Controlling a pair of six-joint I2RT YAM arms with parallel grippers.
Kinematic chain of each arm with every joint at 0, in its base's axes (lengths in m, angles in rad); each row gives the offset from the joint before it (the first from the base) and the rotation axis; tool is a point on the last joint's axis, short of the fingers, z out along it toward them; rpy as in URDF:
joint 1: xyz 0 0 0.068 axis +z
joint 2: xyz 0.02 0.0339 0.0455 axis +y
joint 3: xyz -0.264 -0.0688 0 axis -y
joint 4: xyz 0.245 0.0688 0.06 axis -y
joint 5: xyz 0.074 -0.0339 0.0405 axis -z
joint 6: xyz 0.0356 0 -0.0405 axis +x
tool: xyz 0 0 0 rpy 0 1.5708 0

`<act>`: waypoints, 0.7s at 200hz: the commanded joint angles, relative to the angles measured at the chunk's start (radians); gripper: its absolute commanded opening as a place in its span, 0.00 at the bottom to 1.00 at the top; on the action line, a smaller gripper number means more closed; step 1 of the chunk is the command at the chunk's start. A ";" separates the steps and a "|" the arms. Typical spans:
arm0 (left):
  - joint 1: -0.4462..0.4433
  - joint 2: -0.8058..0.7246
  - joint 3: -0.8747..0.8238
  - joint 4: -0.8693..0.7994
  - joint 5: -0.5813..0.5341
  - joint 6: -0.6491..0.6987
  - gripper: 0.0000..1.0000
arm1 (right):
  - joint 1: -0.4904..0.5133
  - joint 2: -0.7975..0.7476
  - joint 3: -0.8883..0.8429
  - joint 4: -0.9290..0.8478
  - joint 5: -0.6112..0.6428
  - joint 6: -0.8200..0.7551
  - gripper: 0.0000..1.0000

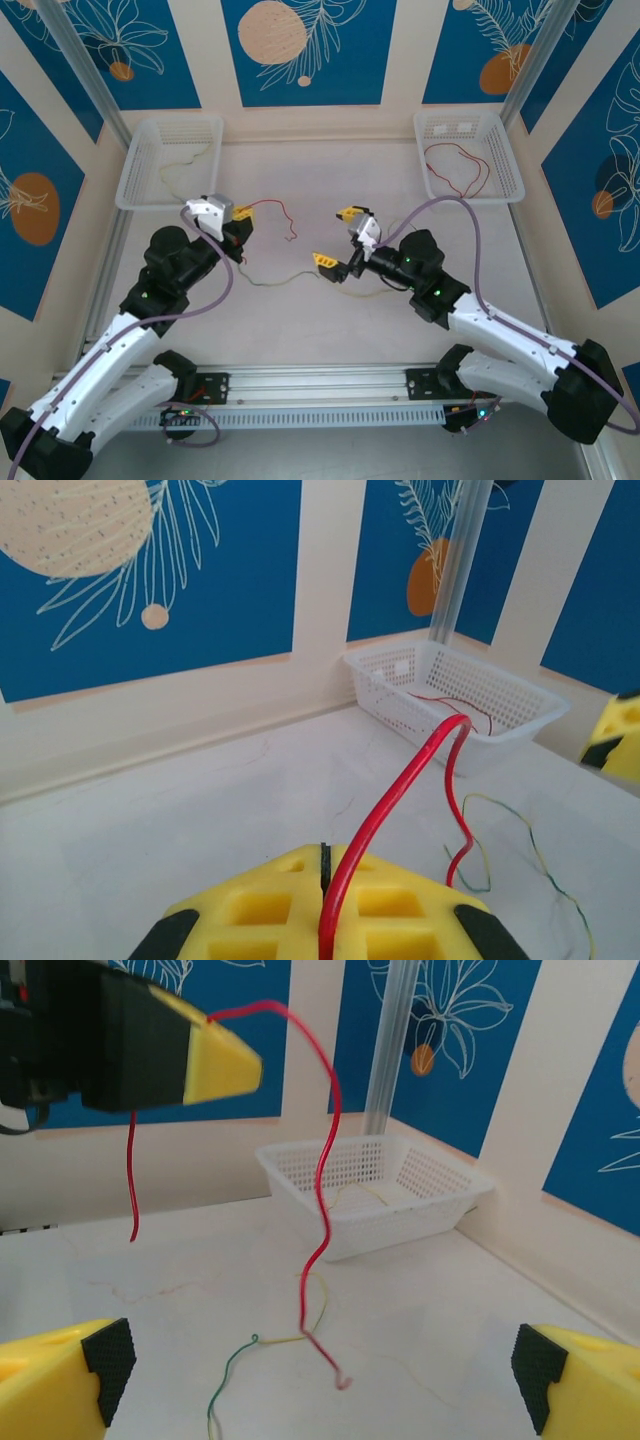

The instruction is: Untangle the cables

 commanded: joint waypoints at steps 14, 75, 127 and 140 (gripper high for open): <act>-0.004 0.013 -0.005 0.109 0.255 0.041 0.00 | -0.065 -0.020 -0.003 -0.024 -0.171 0.076 0.99; -0.009 0.072 0.045 0.100 0.426 0.053 0.00 | -0.073 0.103 0.146 -0.018 -0.282 0.094 0.96; -0.017 0.054 0.015 0.106 0.380 0.053 0.00 | -0.044 0.206 0.222 -0.046 -0.254 0.091 0.00; -0.017 0.043 0.003 0.107 0.354 0.051 0.00 | -0.053 0.207 0.218 -0.035 -0.254 0.104 0.00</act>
